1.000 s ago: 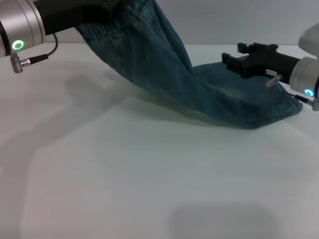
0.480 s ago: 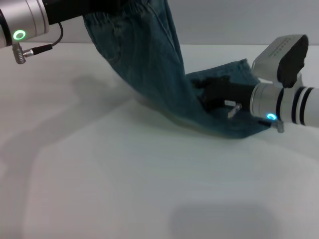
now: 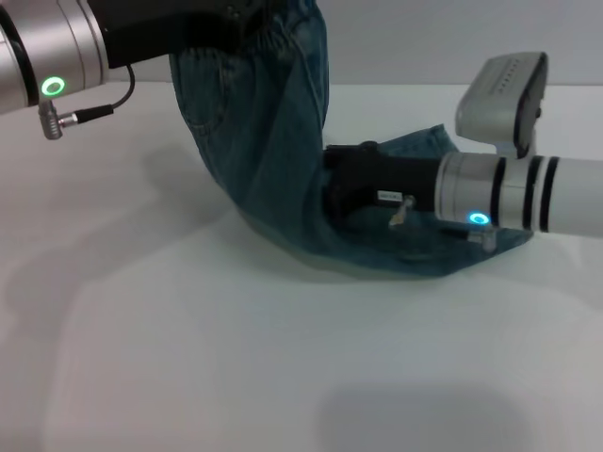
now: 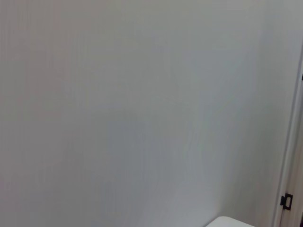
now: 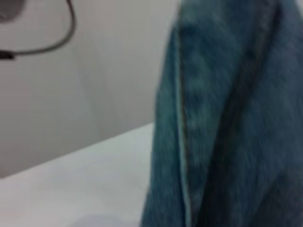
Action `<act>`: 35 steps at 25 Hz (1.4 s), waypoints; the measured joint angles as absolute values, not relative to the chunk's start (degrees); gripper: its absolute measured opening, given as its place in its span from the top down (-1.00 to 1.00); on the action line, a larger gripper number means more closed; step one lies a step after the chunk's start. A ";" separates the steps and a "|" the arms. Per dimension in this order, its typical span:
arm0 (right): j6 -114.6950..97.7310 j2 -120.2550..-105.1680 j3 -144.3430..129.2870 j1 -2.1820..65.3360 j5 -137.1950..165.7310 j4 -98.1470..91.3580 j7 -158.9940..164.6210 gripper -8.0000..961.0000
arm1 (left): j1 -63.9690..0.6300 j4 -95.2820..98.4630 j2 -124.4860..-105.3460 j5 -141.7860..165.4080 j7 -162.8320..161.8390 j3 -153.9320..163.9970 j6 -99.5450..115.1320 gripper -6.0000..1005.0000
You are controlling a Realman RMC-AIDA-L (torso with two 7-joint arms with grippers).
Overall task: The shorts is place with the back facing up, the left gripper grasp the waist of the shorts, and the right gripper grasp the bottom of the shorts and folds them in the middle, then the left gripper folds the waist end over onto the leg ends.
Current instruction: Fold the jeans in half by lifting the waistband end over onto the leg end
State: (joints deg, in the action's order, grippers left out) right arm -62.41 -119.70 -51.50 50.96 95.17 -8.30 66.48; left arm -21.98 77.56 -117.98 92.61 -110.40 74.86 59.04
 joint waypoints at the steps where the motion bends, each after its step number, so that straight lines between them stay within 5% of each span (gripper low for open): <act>1: -63.35 -119.71 -51.50 52.06 95.17 -7.47 66.57 -0.09 | -21.85 77.62 -117.98 92.61 -110.58 75.07 59.07 0.86; 16: -63.72 -119.79 -51.48 55.33 95.17 -6.24 66.61 -0.09 | -21.87 77.22 -117.93 92.87 -110.82 75.86 59.15 0.86; 35: -54.56 -118.90 -50.64 35.22 78.89 -20.27 62.68 -0.09 | -22.22 77.13 -117.94 94.24 -110.83 77.57 62.57 0.86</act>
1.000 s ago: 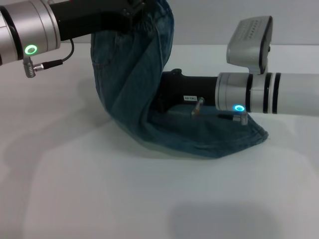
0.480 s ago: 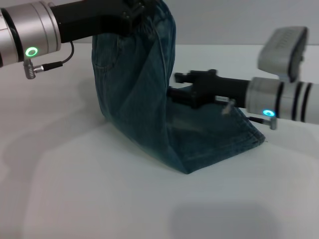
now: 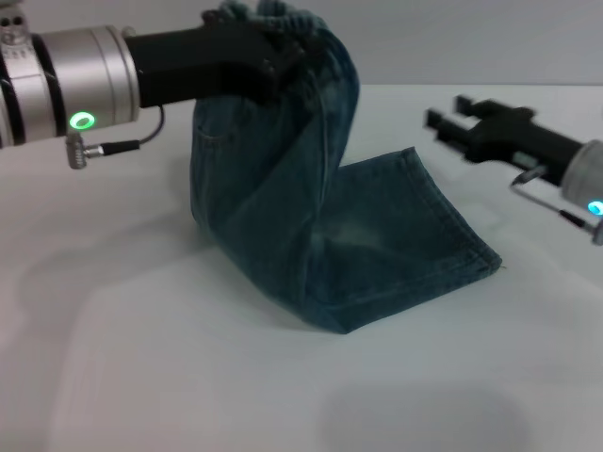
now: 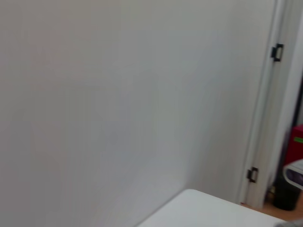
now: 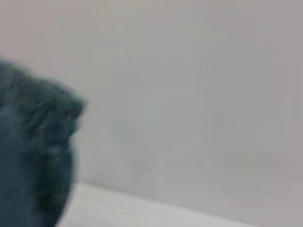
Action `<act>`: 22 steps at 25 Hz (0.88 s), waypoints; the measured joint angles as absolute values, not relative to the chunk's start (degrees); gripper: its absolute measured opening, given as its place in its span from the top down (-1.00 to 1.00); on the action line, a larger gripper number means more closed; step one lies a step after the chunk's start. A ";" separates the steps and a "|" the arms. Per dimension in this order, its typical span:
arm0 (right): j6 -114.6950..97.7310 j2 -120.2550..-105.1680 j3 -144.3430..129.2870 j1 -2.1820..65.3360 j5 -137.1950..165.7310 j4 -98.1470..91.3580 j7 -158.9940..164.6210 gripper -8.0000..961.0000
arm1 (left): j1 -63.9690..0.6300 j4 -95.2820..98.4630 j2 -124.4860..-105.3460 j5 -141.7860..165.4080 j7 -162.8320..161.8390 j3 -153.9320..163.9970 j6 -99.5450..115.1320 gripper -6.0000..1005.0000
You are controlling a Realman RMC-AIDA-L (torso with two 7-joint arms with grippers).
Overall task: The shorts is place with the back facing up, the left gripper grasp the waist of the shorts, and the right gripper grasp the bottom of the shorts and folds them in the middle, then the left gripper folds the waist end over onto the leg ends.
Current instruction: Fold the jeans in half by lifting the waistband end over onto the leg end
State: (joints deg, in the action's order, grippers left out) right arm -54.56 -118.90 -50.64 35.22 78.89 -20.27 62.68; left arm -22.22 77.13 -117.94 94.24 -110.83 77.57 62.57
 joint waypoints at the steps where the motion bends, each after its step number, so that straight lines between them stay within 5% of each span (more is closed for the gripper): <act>1: -53.08 -118.81 -50.61 33.79 73.62 -20.87 60.66 -0.09 | -22.47 77.12 -117.94 94.18 -110.87 78.58 63.29 0.86; 22: -52.35 -118.55 -47.22 29.48 59.73 -21.65 53.12 -0.09 | -30.49 66.68 -118.19 94.50 -112.26 87.91 61.10 0.86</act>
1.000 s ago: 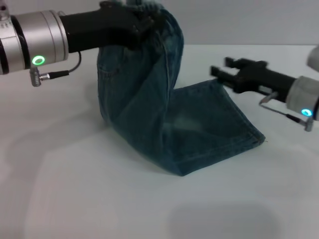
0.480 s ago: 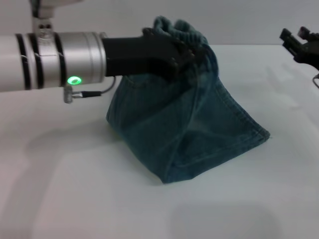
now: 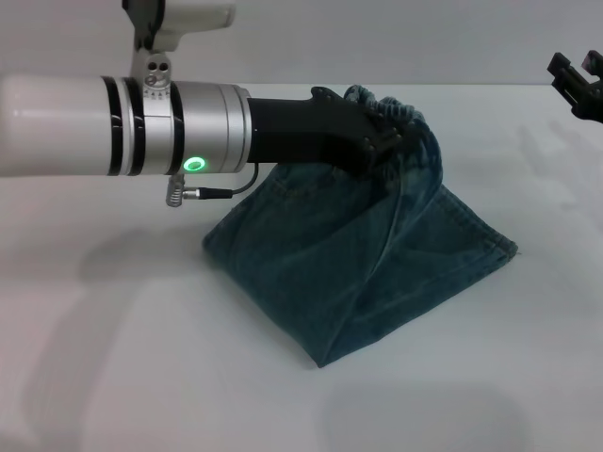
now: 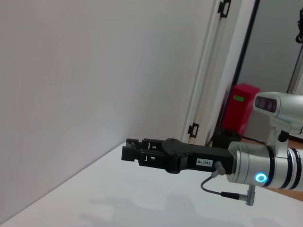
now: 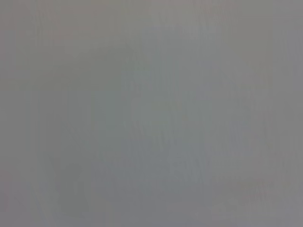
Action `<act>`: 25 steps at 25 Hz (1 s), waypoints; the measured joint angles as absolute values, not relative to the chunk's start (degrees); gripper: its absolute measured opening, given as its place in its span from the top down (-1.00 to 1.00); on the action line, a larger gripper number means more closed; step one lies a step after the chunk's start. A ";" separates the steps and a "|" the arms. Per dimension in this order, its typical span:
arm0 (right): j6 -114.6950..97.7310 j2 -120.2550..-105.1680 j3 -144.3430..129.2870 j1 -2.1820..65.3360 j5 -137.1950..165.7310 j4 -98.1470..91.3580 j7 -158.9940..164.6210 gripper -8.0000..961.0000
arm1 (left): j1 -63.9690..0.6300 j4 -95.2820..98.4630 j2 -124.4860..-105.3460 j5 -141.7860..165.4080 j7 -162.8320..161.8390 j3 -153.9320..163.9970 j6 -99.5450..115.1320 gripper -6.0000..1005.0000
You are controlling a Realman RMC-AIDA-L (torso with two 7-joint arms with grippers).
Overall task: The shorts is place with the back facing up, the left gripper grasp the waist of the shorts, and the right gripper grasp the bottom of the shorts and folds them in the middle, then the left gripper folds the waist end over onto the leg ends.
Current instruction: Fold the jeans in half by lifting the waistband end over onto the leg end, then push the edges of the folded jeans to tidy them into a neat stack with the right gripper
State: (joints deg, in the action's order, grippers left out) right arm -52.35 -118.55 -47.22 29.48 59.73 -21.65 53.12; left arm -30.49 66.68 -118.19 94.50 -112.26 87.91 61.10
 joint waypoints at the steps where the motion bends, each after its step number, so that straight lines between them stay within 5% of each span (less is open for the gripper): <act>1: -52.29 -118.55 -47.21 29.48 59.72 -21.62 53.12 -0.09 | -30.49 66.68 -118.19 94.50 -112.26 87.91 61.10 0.86; 13: -52.12 -118.59 -47.48 29.44 59.61 -21.47 53.08 -0.09 | -31.42 67.16 -118.29 94.10 -112.30 89.13 60.47 0.73; 17: -52.48 -118.62 -47.74 29.54 59.65 -21.44 53.08 -0.09 | -30.07 67.22 -118.29 90.78 -109.78 87.44 60.22 0.24; 25: -58.96 -118.40 -49.90 29.38 60.67 -22.04 54.71 -0.09 | -23.84 65.39 -118.28 76.67 -96.69 82.04 58.44 -0.36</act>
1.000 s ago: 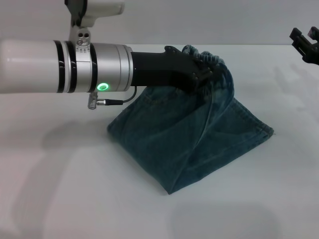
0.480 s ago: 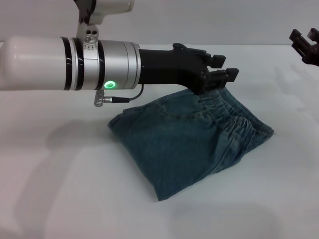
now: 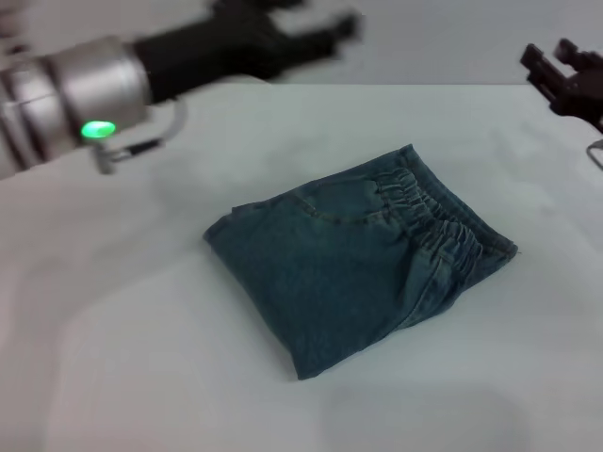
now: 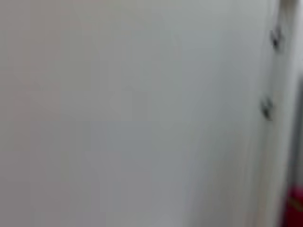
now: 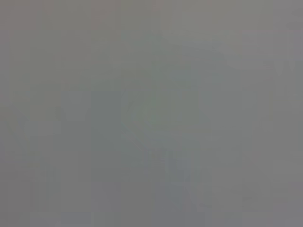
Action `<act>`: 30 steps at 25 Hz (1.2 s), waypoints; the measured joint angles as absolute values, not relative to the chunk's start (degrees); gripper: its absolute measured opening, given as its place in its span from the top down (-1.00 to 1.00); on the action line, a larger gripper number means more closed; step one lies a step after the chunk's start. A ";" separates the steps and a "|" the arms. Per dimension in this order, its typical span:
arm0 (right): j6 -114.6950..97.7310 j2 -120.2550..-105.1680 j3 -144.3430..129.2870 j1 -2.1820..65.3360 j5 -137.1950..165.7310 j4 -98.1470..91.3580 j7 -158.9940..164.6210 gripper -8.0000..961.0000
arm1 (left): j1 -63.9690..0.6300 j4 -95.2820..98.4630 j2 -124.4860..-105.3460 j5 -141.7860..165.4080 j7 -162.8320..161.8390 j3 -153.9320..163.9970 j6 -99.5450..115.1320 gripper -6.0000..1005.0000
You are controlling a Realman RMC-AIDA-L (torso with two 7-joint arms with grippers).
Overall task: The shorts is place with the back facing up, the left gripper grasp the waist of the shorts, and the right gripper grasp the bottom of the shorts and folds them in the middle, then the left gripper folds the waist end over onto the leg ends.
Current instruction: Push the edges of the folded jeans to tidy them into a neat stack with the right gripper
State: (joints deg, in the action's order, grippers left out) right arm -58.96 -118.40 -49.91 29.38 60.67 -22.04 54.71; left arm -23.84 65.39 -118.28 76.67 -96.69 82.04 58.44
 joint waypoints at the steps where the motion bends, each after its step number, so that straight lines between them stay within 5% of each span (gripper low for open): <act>1: -60.40 -118.07 -50.85 29.29 61.76 -22.49 55.98 -0.09 | -22.03 63.31 -118.29 69.97 -90.77 80.31 58.53 -0.44; 7: -75.95 -115.69 -54.42 29.38 78.53 -31.39 73.32 -0.09 | -16.82 48.61 -118.28 37.20 -56.42 78.37 73.56 -0.69; 20: -110.68 -111.57 -55.00 42.46 104.84 -50.00 117.98 -0.09 | -15.15 34.56 -118.15 21.68 -41.95 77.15 81.08 -0.69; 23: -111.05 -112.63 -56.73 46.58 114.01 -49.65 120.39 -0.09 | -15.03 32.67 -118.15 21.19 -41.56 76.64 82.40 -0.69; 30: -107.14 -118.00 -59.74 50.59 132.59 -48.88 119.28 -0.09 | -13.88 31.94 -118.16 21.41 -41.12 77.21 82.94 -0.69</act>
State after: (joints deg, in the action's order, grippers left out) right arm -107.14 -118.00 -59.74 50.59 132.59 -48.88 119.29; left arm -13.88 31.94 -118.16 21.41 -41.12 77.21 82.94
